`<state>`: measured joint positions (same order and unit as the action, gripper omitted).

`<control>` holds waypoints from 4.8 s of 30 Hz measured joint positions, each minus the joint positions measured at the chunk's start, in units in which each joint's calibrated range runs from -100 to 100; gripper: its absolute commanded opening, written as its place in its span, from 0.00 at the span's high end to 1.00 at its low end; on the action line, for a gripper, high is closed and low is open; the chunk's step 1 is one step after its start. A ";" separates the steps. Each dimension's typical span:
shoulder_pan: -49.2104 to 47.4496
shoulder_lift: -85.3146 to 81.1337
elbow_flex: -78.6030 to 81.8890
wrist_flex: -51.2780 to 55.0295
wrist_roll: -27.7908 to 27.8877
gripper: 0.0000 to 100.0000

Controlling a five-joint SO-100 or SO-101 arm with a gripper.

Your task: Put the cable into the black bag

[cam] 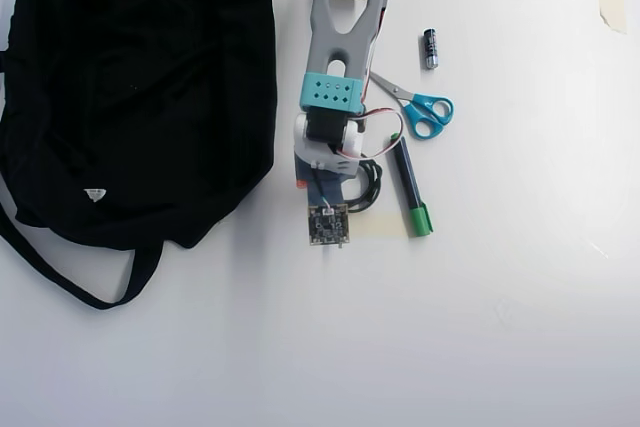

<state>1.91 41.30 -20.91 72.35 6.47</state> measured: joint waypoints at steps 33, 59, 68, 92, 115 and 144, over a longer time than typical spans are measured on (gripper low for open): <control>-5.51 -0.08 -27.99 26.36 -5.71 0.98; 8.01 -47.24 29.09 26.36 -13.72 0.98; 24.32 -47.65 29.56 18.55 -15.09 0.98; 46.29 -40.76 29.64 3.52 -14.16 0.77; -1.25 -85.35 42.14 15.37 -14.02 0.97; -10.87 -139.31 118.24 -8.50 -6.11 0.97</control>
<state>-8.96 -98.01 97.33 63.85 0.37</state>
